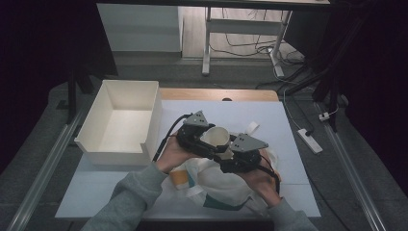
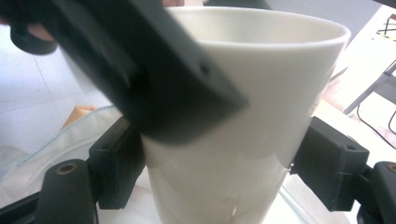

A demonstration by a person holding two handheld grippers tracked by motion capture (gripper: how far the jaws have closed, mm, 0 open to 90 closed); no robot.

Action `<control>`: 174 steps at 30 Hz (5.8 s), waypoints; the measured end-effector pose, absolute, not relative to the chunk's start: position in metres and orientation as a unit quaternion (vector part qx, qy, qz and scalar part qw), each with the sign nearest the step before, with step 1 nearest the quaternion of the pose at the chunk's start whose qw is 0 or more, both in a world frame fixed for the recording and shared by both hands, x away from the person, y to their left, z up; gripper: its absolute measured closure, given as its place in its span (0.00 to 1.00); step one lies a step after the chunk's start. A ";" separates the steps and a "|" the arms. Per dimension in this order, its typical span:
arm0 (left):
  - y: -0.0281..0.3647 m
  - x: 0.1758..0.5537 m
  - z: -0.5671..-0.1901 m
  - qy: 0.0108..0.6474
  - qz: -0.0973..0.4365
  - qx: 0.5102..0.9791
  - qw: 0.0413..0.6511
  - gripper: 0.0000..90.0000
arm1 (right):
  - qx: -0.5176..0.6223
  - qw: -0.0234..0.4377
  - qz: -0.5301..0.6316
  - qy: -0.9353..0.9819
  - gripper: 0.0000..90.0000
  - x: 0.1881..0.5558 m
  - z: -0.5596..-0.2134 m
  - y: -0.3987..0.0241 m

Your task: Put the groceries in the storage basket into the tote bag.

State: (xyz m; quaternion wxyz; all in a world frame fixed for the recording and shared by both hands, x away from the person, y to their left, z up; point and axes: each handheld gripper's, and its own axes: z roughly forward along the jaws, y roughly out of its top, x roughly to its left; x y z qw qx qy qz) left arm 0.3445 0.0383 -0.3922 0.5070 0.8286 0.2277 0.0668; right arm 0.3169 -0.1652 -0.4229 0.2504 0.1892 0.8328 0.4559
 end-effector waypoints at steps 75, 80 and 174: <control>0.136 0.342 -0.394 0.309 0.112 0.800 0.503 0.16 | 0.229 0.156 0.337 0.900 0.25 0.331 -0.487 -0.199; 0.135 0.342 -0.394 0.308 0.112 0.801 0.502 0.16 | 0.226 0.159 0.334 0.901 0.24 0.331 -0.487 -0.198; 0.232 0.257 -0.471 0.413 0.161 0.793 0.417 0.14 | 0.334 0.235 0.452 0.793 0.17 0.313 -0.457 -0.331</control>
